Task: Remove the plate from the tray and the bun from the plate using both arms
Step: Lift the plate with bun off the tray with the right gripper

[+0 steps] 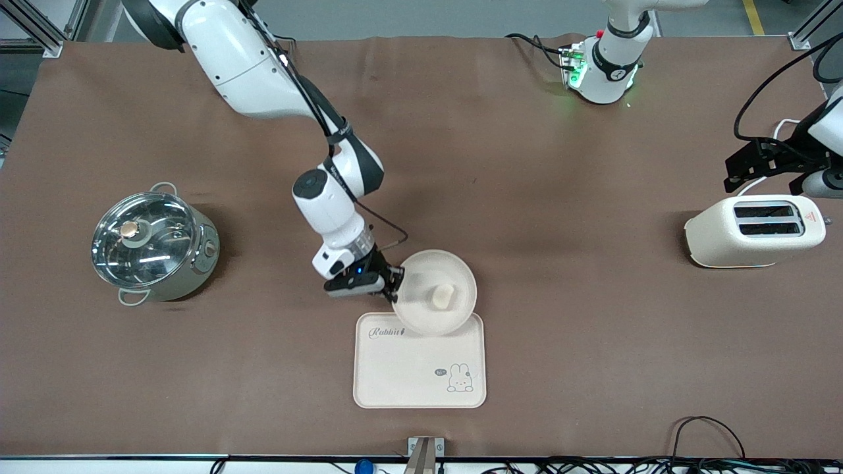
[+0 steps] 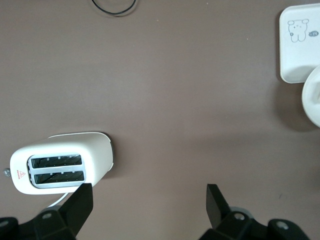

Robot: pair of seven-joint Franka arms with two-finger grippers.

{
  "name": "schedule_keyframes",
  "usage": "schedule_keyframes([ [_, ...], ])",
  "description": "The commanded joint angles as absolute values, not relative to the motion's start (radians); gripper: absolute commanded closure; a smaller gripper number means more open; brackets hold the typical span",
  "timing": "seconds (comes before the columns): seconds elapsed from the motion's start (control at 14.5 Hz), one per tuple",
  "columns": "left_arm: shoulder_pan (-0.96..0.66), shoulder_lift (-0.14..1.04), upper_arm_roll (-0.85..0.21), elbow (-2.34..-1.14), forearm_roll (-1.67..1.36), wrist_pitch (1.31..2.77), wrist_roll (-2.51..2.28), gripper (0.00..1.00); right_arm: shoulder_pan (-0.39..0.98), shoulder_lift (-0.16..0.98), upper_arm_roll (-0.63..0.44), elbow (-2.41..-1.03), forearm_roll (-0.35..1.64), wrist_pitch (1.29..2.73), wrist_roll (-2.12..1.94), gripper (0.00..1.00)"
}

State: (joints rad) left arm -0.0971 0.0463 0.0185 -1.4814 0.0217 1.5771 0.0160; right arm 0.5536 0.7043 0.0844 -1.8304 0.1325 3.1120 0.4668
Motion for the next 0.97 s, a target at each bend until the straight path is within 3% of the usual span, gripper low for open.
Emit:
schedule_keyframes([
  [0.0,-0.1,0.048,0.009,-1.48,0.028,1.533,0.018,0.0,0.58,0.627,0.097,-2.052,0.135,3.265,0.48,0.99],
  [0.35,-0.13,0.049,-0.063,-1.537,0.02,1.569,-0.093,0.0,0.62,0.594,0.097,-2.163,0.135,3.336,0.523,0.99],
  [0.41,-0.133,0.054,-0.087,-1.552,0.011,1.594,-0.11,0.0,0.62,0.592,0.097,-2.166,0.135,3.336,0.526,0.93],
  [0.48,-0.136,0.063,-0.119,-1.571,0.0,1.629,-0.13,0.0,0.62,0.592,0.097,-2.164,0.135,3.335,0.55,0.62],
  [0.55,-0.138,0.07,-0.155,-1.604,0.0,1.673,-0.155,0.0,0.62,0.592,0.097,-2.161,0.135,3.335,0.581,0.16],
  [0.69,-0.141,0.09,-0.233,-1.669,0.0,1.802,-0.28,0.0,0.615,0.568,0.095,-2.158,0.135,3.329,0.604,0.0],
  [0.83,-0.143,0.188,-0.313,-1.66,0.0,1.859,-0.365,0.0,0.608,0.525,0.092,-2.158,0.135,3.277,0.642,0.0],
  [0.9,-0.143,0.239,-0.337,-1.658,0.002,1.92,-0.383,0.0,0.6,0.485,0.087,-2.151,0.135,3.185,0.652,0.0],
])
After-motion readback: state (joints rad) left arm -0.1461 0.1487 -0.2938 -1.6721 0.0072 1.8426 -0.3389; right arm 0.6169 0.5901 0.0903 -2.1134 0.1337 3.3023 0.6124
